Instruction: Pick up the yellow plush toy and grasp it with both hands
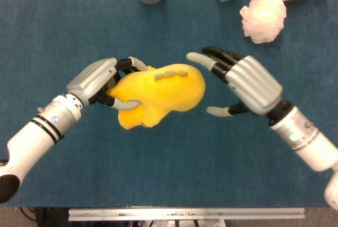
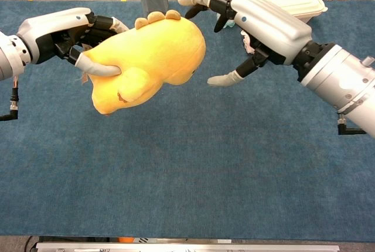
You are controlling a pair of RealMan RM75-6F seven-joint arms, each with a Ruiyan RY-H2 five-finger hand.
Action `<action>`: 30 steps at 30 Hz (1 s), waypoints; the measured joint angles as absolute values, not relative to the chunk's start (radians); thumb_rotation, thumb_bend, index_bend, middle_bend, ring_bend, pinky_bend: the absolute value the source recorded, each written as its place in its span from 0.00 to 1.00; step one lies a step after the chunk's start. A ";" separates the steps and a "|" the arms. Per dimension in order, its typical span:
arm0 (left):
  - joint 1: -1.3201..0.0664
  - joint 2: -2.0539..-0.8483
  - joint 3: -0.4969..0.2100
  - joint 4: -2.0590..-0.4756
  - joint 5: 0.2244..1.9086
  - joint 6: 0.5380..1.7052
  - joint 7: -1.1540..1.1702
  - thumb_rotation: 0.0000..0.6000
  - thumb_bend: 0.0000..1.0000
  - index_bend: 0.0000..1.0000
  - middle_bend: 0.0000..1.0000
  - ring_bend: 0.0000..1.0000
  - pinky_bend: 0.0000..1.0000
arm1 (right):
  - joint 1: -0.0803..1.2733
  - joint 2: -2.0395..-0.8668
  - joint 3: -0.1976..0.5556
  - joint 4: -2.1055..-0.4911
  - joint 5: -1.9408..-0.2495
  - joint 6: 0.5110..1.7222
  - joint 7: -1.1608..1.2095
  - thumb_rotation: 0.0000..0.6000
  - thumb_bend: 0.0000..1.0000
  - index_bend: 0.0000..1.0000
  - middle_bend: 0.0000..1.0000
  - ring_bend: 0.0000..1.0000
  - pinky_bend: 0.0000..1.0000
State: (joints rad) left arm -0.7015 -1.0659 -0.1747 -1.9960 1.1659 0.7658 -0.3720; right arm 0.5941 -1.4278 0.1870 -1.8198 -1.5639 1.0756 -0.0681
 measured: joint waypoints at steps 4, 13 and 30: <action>-0.713 -1.080 -0.184 -1.999 1.142 0.760 -0.364 1.00 0.27 0.38 0.40 0.38 0.55 | 0.623 -1.491 0.202 -1.801 -1.549 1.075 -0.094 1.00 0.08 0.13 0.24 0.15 0.35; -0.717 -1.083 -0.197 -1.998 1.133 0.748 -0.378 1.00 0.27 0.38 0.40 0.38 0.54 | 0.637 -1.596 0.217 -1.743 -1.557 1.164 -0.125 1.00 0.38 0.48 0.43 0.36 0.66; -0.707 -1.054 -0.201 -1.971 1.220 0.701 -0.469 1.00 0.21 0.00 0.00 0.00 0.08 | 0.632 -1.585 0.201 -1.738 -1.548 1.199 -0.105 1.00 0.46 0.57 0.50 0.50 0.76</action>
State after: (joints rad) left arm -0.7067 -1.0537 -0.2013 -1.9705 1.2199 0.7010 -0.4686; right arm 0.6317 -1.5854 0.2007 -1.7378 -1.5480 1.1989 -0.1047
